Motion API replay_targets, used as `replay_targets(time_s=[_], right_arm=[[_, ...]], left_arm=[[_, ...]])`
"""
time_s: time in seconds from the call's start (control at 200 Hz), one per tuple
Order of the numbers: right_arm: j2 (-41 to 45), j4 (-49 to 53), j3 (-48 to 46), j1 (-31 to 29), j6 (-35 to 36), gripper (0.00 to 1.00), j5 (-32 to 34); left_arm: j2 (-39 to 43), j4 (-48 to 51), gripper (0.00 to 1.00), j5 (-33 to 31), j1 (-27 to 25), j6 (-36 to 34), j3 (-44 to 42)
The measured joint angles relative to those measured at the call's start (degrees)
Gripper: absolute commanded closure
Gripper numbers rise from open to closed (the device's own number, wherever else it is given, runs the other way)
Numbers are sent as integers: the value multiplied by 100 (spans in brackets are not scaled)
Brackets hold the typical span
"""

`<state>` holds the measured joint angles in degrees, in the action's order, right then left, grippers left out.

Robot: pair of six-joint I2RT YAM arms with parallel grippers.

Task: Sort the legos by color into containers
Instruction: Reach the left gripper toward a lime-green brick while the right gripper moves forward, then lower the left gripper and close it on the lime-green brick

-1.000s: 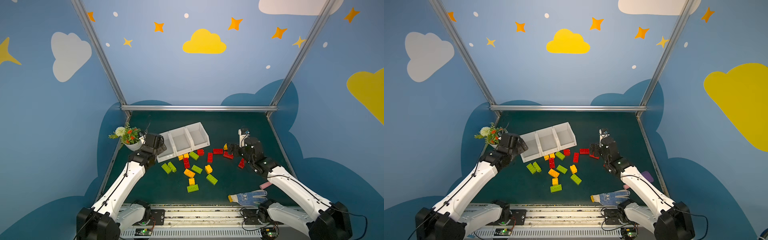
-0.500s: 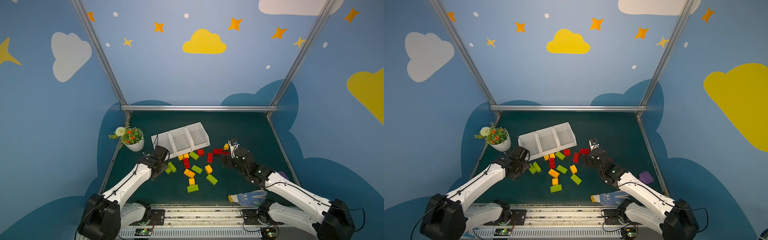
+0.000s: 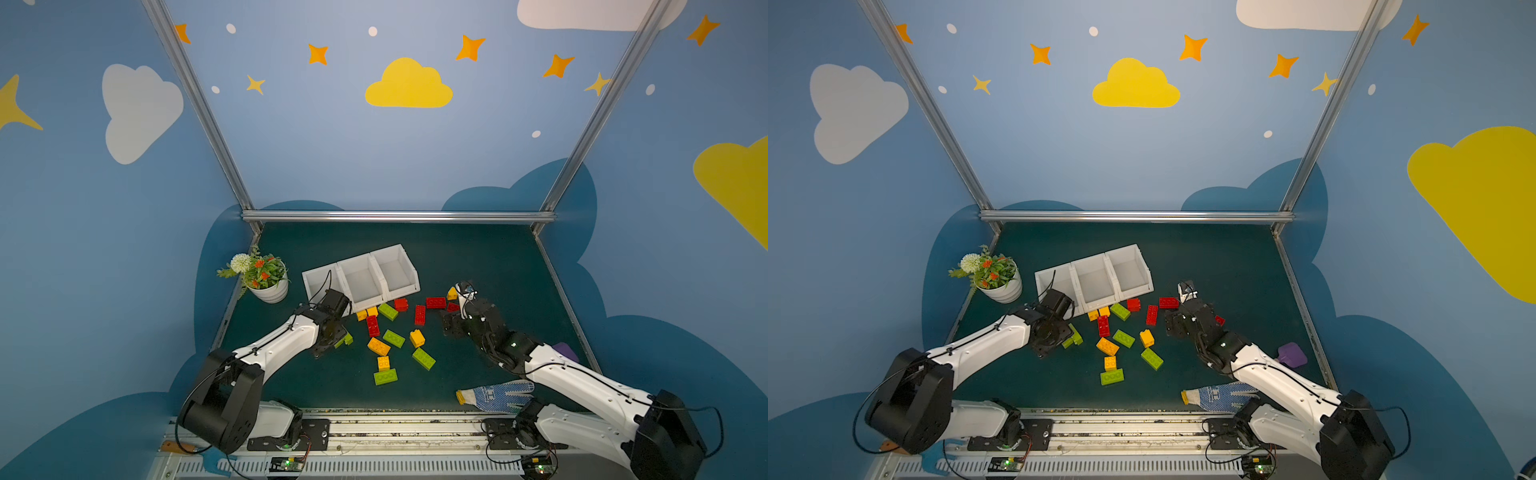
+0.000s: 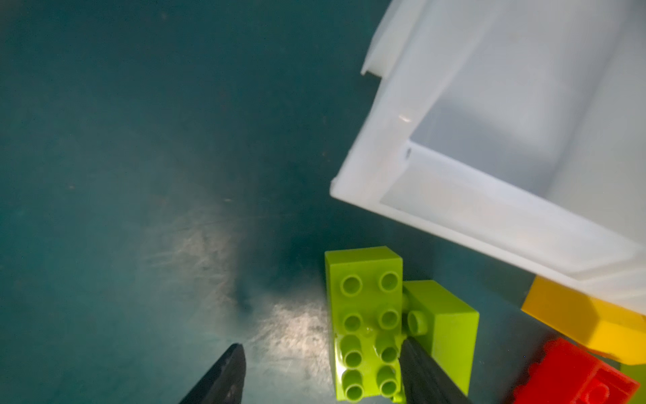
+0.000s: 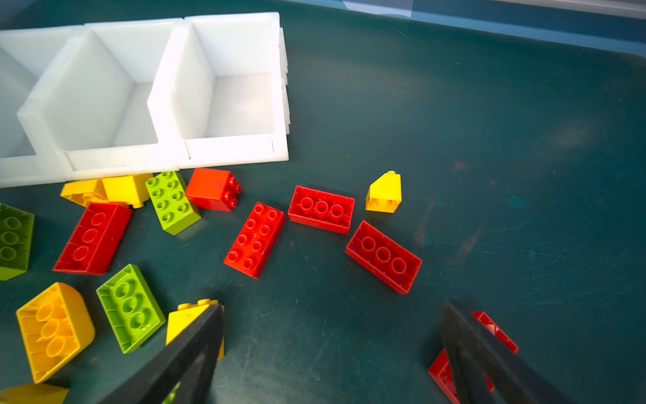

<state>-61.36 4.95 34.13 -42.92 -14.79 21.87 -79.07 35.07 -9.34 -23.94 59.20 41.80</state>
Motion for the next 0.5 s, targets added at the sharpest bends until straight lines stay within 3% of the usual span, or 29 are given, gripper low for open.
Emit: replay_targets(time_s=[0.285,0.501], right_arm=[[-15,-63,-96,0,0,6,2],[-17,-90,-105,0,0,6,2]], left_arm=[[-389,-120,32,-22,-160,4,114],[-625,-111,45,-46,-162,0,203]])
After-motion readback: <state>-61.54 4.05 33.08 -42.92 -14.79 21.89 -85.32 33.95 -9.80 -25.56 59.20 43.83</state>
